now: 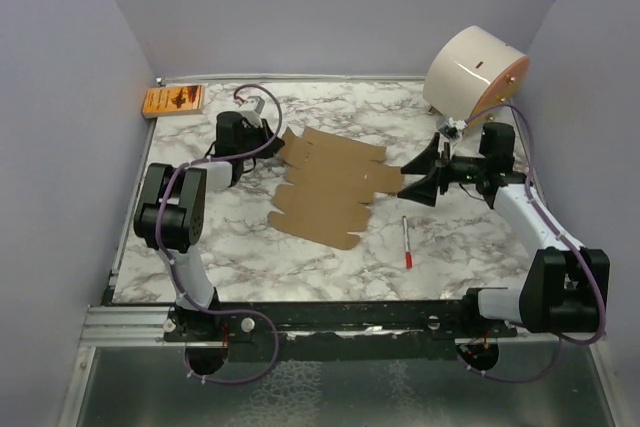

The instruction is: Fold the paper box

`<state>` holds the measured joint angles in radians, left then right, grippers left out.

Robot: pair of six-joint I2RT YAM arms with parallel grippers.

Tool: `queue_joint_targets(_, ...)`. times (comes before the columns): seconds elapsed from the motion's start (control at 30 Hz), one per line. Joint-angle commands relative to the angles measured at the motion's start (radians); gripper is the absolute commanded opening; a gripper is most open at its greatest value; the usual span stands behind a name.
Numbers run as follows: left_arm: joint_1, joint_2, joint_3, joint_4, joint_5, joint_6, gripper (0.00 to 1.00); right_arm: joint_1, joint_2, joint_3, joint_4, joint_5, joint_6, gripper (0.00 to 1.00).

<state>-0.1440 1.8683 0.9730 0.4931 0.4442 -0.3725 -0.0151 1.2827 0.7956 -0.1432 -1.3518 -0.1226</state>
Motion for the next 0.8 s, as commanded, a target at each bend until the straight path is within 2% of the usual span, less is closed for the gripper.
queue_joint_targets(0.0, 0.004, -0.142, 0.002, 0.065, 0.120, 0.205, 0.00, -0.006, 0.003, 0.100, -0.116, -0.059, -0.204, 0.98)
queue_joint_targets(0.1, 0.003, -0.222, 0.016, 0.027, 0.164, 0.288, 0.00, -0.006, -0.029, 0.116, -0.008, -0.095, -0.224, 0.99)
queue_joint_targets(0.17, 0.001, -0.262, 0.026, -0.008, 0.189, 0.333, 0.00, -0.006, -0.024, 0.155, -0.002, -0.169, -0.313, 0.99)
queue_joint_targets(0.33, -0.028, -0.352, 0.049, -0.100, 0.251, 0.437, 0.00, 0.007, 0.080, 0.355, -0.309, -0.301, -0.728, 0.99)
queue_joint_targets(0.47, -0.069, -0.423, 0.073, -0.177, 0.300, 0.528, 0.00, 0.074, 0.171, 0.547, -0.557, -0.242, -0.957, 1.00)
queue_joint_targets(0.77, -0.169, -0.518, 0.119, -0.251, 0.346, 0.590, 0.00, 0.244, 0.328, 0.889, -0.623, -0.021, -0.827, 0.88)
